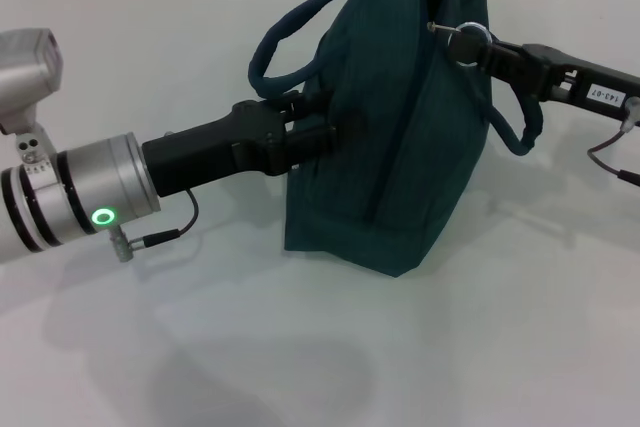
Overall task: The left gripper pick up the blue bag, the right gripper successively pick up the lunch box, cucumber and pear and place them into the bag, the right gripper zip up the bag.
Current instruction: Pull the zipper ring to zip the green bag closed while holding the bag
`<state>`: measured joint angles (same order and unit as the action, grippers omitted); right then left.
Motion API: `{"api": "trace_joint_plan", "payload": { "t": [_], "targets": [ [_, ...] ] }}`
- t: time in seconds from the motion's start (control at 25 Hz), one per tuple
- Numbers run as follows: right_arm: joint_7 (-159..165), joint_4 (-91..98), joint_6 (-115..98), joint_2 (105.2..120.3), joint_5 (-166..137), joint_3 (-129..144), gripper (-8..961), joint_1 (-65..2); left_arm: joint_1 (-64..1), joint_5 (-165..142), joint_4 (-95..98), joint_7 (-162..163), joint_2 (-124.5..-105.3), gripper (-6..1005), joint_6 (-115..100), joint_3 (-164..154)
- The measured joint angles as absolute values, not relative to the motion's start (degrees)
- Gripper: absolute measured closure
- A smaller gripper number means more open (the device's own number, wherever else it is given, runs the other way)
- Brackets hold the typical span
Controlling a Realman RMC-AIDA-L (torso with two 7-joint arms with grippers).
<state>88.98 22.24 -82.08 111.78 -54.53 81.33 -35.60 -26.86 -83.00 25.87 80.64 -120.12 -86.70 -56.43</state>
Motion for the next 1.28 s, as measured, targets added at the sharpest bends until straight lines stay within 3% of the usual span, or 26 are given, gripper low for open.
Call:
{"api": "trace_joint_plan", "payload": {
  "t": [0.16, 0.4, 0.64, 0.76, 1.16, 1.28],
  "targets": [
    [88.9, 22.2, -82.3, 111.85, -54.2, 81.2, 949, -35.3, -26.7, -83.0, 25.8, 77.1, -120.07, 291, -86.9, -57.2],
    [89.3, 22.4, -84.8, 111.87, -54.1, 78.0, 949, -34.6, -26.2, -83.0, 23.0, 71.0, -120.01, 477, -87.8, -57.8],
    [90.4, 22.4, -84.6, 111.43, -54.4, 76.8, 949, -34.5, -26.2, -84.1, 21.4, 65.8, -119.82, 721, -91.4, -58.4],
    [90.7, 22.4, -84.8, 111.4, -54.4, 76.8, 949, -34.5, -26.2, -84.4, 21.4, 65.1, -119.78, 945, -91.6, -59.1],
    [90.9, 22.6, -84.3, 111.75, -56.8, 77.2, 949, -35.2, -26.6, -79.5, 19.0, 69.4, -119.7, 998, -90.8, -58.7],
    [90.9, 22.3, -83.9, 111.74, -57.5, 77.1, 949, -36.0, -26.5, -78.9, 20.1, 74.2, -119.42, 938, -90.0, -58.6]
  ]
}}
